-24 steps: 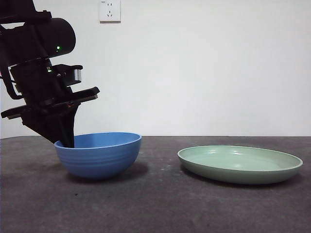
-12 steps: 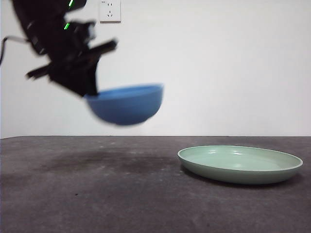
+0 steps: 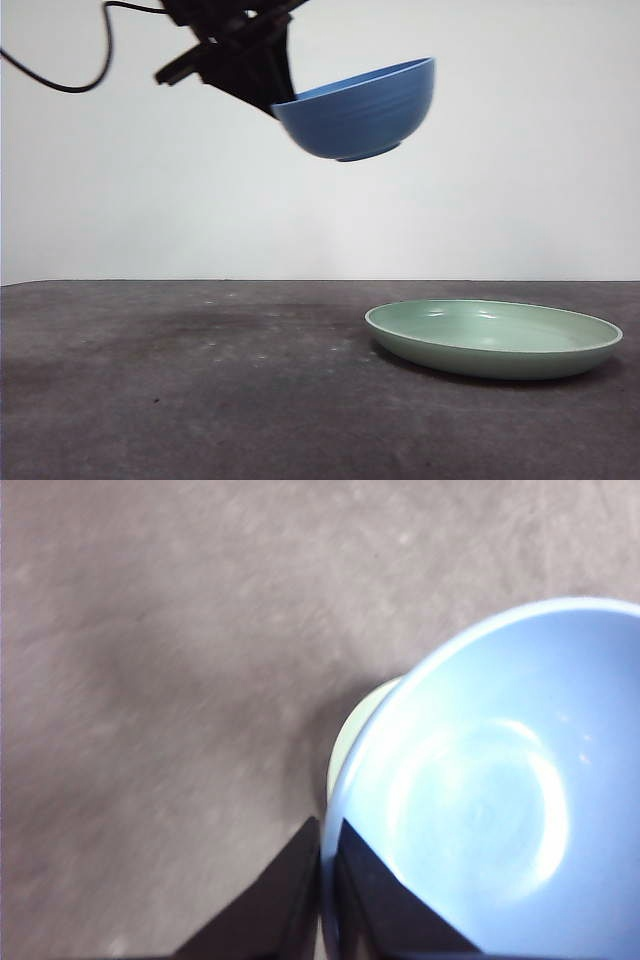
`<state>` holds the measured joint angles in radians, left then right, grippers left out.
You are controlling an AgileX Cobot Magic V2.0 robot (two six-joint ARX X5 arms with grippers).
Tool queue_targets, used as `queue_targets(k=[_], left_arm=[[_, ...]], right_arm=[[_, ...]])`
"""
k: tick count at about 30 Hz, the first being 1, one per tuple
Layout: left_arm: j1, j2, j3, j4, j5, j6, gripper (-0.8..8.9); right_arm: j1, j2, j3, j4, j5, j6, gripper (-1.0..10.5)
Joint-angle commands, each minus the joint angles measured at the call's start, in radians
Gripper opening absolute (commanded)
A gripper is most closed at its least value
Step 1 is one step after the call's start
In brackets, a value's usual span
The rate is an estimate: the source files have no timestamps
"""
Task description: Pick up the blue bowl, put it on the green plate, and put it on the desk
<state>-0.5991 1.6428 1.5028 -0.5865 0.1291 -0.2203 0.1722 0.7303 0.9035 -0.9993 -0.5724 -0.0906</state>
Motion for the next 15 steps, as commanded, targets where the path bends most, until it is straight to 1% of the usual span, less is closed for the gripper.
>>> queue_targets(k=[1,7,10,15], left_arm=[[-0.031,0.091,0.063,-0.007,0.002,-0.010,0.11],[-0.093,0.263,0.190,-0.035,0.002,-0.009,0.11],[-0.114,0.348,0.255,-0.058,0.001,-0.009,0.11],[-0.134,0.471,0.354,-0.103,-0.005,-0.005,0.11]], right_arm=[[0.003,-0.010,0.017,-0.006,0.000,0.013,3.6],[0.003,-0.049,0.017,-0.029,0.011,0.013,3.6],[0.003,-0.065,0.017,-0.042,0.029,0.023,3.6],[0.003,-0.079,0.017,-0.064,0.031,0.027,3.6]])
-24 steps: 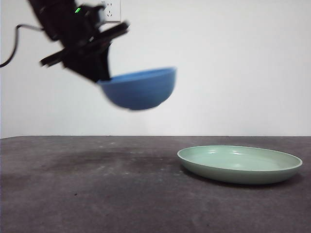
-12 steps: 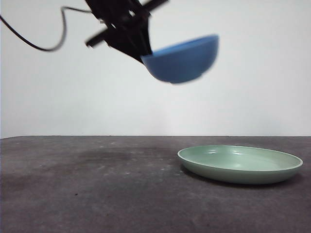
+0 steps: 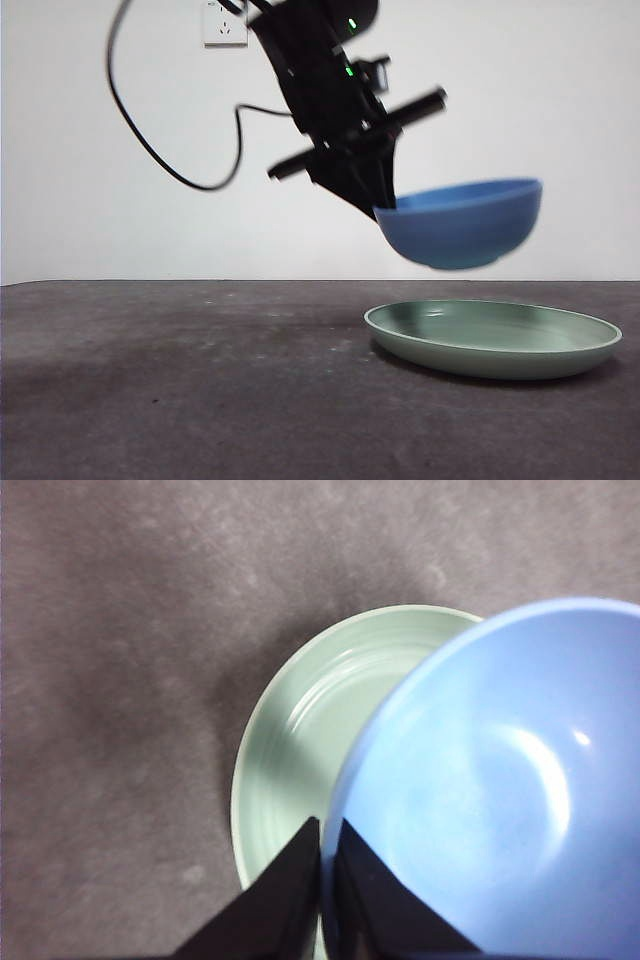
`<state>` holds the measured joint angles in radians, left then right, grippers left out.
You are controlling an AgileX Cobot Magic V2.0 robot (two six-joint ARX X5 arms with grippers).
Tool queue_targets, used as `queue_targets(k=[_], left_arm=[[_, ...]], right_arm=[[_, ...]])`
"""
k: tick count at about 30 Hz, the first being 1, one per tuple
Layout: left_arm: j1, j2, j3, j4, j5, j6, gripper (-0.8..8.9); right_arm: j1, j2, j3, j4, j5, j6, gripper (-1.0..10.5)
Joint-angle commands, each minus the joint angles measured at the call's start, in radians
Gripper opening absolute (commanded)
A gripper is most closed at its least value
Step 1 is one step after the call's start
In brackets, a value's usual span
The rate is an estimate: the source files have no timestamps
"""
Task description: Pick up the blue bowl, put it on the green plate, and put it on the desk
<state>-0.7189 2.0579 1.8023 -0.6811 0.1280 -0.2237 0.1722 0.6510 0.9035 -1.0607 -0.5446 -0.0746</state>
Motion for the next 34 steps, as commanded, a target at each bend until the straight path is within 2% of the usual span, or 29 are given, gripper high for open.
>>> queue_targets(k=[1,8,19,26,32,34], left_arm=[[-0.017,0.077,0.067,-0.010,-0.008,-0.001,0.11],[-0.029,0.169,0.109,-0.008,-0.009,-0.002,0.11],[-0.040,0.187,0.109,-0.002,-0.027,0.007,0.11],[-0.046,0.187,0.109,-0.012,-0.027,0.014,1.26],[-0.047,0.185,0.110,-0.016,-0.027,0.013,1.35],[-0.046,0.175,0.110,-0.024,-0.027,0.013,1.74]], right_arm=[[0.003,-0.002,0.017,-0.006,0.003,0.011,3.6],[0.003,-0.002,0.017,-0.014,0.003,0.011,3.6],[0.003,-0.002,0.017,-0.014,0.003,0.011,3.6],[0.003,-0.002,0.017,-0.015,0.003,0.011,3.6],[0.003,-0.002,0.017,-0.018,0.003,0.011,3.6],[0.003,-0.002,0.017,-0.018,0.003,0.011,3.6]])
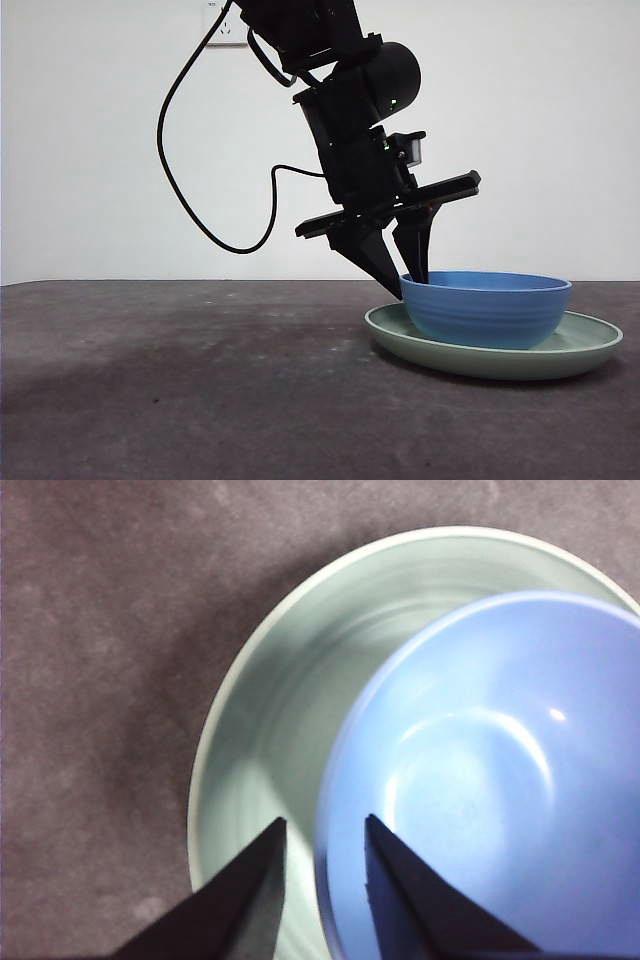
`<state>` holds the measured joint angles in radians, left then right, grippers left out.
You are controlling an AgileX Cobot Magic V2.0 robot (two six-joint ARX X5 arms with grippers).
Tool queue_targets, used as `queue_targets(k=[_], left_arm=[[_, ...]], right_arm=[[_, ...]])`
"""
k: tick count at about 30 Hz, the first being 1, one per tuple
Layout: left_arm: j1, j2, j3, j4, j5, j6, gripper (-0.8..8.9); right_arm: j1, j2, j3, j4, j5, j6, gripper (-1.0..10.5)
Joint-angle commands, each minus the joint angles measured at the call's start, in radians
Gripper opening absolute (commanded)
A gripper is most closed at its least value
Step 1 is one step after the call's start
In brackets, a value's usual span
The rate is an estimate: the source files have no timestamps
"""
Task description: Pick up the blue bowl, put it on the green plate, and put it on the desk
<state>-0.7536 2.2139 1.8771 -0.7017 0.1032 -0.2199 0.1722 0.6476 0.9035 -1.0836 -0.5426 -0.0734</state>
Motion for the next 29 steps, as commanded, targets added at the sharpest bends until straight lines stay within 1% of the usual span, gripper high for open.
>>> queue_targets(k=[1,4,9,13,17,22,27,29], left_arm=[[-0.011,0.009,0.035,-0.006,-0.002,0.010,2.10],[-0.007,-0.027,0.035,-0.009,-0.002,0.013,2.52],[0.003,-0.123,0.035,-0.027,-0.002,0.027,2.52],[0.011,-0.230,0.035,-0.051,-0.002,0.051,2.52],[0.025,-0.333,0.035,-0.080,-0.002,0.055,2.52],[0.044,-0.465,0.027,-0.121,-0.002,0.065,2.52],[0.054,-0.589,-0.053,-0.125,-0.002,0.085,2.52],[0.060,-0.649,-0.128,-0.114,-0.002,0.094,2.52]], right_arm=[[0.003,0.002,0.017,0.005,0.001,0.010,3.6],[0.003,0.002,0.017,0.005,0.001,0.010,3.6],[0.003,0.002,0.017,0.005,0.001,0.010,3.6],[0.003,0.002,0.017,0.005,0.002,0.010,3.6],[0.003,0.002,0.017,0.006,0.003,0.010,3.6],[0.003,0.002,0.017,0.006,0.047,0.010,3.6],[0.003,0.002,0.017,0.006,0.047,0.010,3.6],[0.003,0.002,0.017,0.006,0.047,0.010,3.6]])
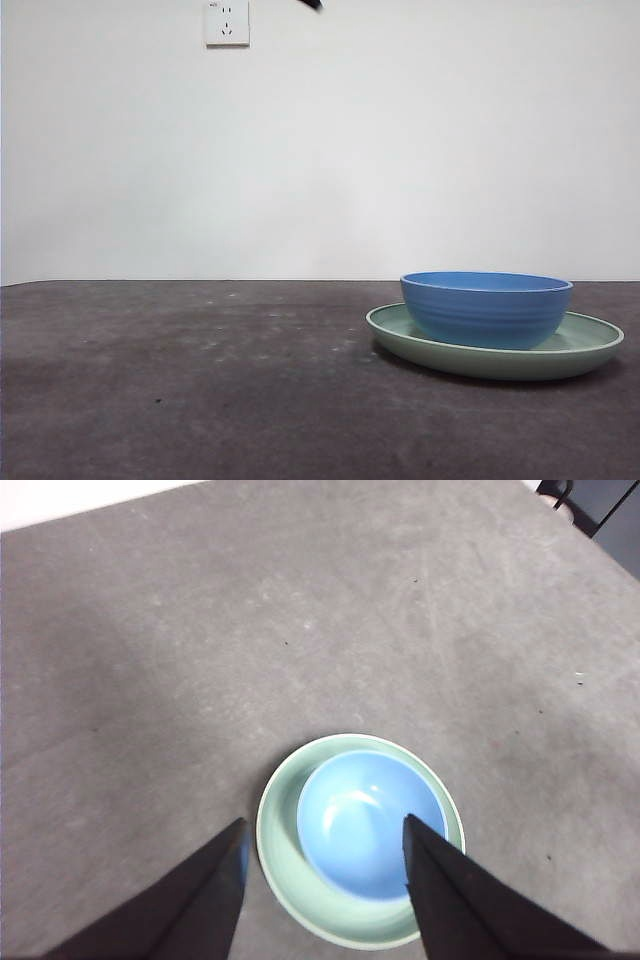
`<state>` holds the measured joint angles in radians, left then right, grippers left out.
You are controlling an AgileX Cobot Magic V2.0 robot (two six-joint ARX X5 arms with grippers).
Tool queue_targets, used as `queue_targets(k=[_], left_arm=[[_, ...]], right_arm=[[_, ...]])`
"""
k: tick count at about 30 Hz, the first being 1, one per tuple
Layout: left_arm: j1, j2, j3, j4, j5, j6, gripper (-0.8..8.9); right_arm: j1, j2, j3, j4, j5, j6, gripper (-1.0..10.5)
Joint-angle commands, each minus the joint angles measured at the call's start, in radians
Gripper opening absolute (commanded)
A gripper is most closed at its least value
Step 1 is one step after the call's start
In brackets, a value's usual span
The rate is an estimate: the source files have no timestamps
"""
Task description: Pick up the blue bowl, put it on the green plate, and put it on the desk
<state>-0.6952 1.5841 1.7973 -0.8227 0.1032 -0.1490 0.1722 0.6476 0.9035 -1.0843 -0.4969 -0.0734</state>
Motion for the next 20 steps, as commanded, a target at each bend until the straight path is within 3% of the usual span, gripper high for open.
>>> queue_targets(k=[1,6,20], left_arm=[[0.003,-0.047,-0.086,0.010,-0.002,0.028,2.52],[0.004,-0.213,-0.323,0.064,0.022,0.041,2.50],[0.004,-0.598,-0.838,0.218,0.238,0.055,2.50]], right_arm=[[0.003,0.002,0.017,0.006,0.001,0.010,3.6],[0.003,0.002,0.017,0.006,0.001,0.010,3.6],[0.003,0.002,0.017,0.006,0.001,0.010,3.6]])
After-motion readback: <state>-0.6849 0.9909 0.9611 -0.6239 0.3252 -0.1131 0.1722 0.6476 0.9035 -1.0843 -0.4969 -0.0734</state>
